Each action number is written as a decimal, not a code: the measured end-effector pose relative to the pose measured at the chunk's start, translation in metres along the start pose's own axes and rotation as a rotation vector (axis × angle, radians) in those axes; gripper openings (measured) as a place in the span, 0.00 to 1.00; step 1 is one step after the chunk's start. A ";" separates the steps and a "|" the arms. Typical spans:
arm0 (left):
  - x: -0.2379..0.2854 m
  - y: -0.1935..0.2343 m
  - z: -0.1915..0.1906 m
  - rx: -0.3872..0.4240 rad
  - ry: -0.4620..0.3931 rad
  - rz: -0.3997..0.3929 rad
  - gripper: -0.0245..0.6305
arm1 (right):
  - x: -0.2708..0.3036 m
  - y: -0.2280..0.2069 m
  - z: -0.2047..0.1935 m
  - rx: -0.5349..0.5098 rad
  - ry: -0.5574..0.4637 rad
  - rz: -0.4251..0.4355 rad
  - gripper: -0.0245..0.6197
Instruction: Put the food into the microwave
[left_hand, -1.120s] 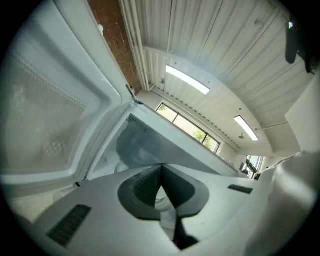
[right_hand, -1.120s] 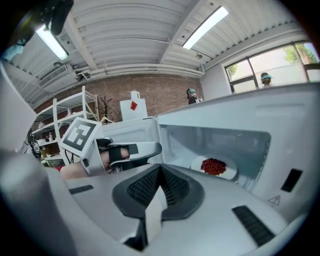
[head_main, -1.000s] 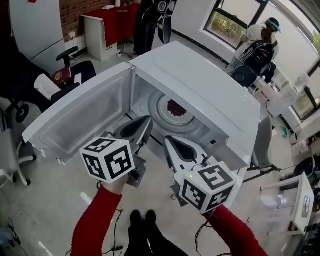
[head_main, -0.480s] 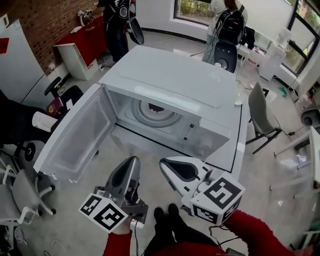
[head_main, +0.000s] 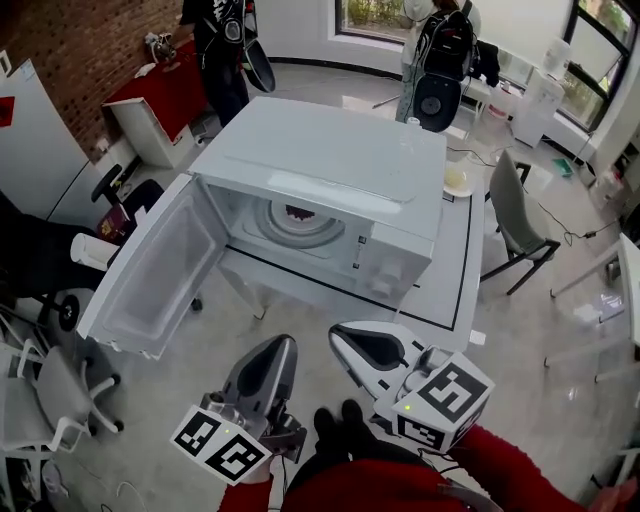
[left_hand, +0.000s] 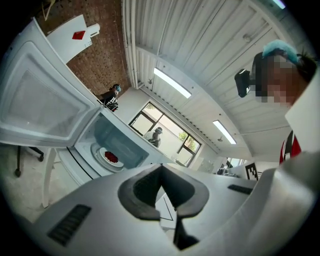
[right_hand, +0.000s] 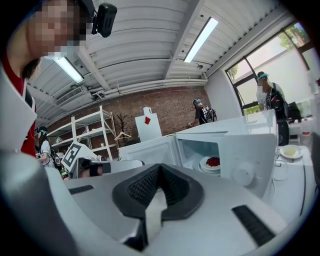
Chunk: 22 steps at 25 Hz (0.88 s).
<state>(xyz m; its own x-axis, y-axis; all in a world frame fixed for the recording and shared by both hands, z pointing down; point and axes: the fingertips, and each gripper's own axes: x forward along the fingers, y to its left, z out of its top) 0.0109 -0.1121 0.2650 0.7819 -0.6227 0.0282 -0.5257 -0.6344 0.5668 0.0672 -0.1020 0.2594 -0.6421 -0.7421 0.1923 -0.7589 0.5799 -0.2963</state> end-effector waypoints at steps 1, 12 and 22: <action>-0.001 -0.004 -0.002 0.017 0.007 -0.002 0.05 | -0.003 0.000 0.000 0.002 -0.007 0.000 0.06; -0.014 -0.024 -0.006 0.254 0.031 0.035 0.05 | -0.028 -0.004 0.001 -0.071 -0.105 -0.037 0.06; -0.042 -0.004 -0.006 0.419 -0.011 0.207 0.05 | -0.053 -0.008 -0.010 -0.032 -0.177 -0.061 0.06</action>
<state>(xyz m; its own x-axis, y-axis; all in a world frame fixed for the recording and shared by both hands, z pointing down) -0.0179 -0.0806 0.2665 0.6436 -0.7593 0.0960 -0.7623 -0.6249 0.1684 0.1061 -0.0639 0.2614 -0.5682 -0.8219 0.0406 -0.8005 0.5407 -0.2585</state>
